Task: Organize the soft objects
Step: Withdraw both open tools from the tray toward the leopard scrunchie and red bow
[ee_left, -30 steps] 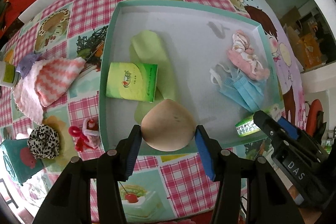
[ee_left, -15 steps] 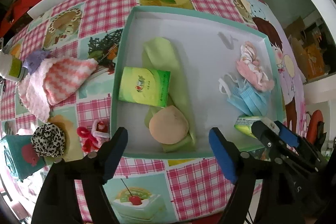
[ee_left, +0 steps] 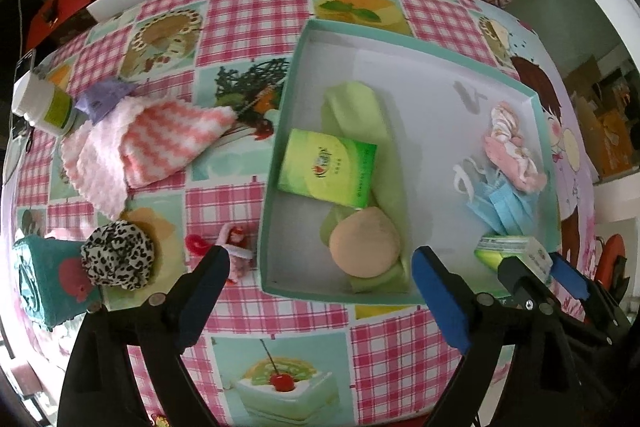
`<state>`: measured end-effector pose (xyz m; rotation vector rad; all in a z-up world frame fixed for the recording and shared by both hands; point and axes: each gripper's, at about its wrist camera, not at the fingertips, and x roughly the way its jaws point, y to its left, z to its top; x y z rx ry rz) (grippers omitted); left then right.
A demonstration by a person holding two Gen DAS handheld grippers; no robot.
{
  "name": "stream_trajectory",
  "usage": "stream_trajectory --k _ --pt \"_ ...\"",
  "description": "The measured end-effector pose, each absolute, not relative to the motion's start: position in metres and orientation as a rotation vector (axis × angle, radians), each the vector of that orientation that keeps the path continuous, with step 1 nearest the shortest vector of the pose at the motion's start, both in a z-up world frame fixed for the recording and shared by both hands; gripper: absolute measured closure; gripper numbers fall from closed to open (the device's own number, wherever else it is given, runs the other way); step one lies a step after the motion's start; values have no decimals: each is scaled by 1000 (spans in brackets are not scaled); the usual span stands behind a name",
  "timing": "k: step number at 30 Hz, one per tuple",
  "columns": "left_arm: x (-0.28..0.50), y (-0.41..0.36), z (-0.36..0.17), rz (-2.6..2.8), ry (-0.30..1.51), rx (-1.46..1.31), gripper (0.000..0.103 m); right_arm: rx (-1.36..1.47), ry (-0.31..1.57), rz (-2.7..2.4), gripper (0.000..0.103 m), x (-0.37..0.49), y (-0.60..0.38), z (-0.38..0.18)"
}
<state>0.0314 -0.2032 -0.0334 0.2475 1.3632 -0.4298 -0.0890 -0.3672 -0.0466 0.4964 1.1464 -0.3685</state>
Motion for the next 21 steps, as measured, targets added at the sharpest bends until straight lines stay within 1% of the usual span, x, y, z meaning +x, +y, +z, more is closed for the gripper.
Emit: stream_trajectory --k 2,4,13,21 --pt "32 -201 -32 -422 1360 242 9 487 1142 -365 4 -89 -367 -45" --pt "32 -197 -31 -413 1357 236 4 473 1130 -364 1 -90 -365 -43" --pt "32 -175 -25 -384 1352 190 3 427 1118 -360 0 -92 -355 -36" --pt "35 -142 -9 -354 1321 122 3 415 1109 -360 0 -94 -343 -24"
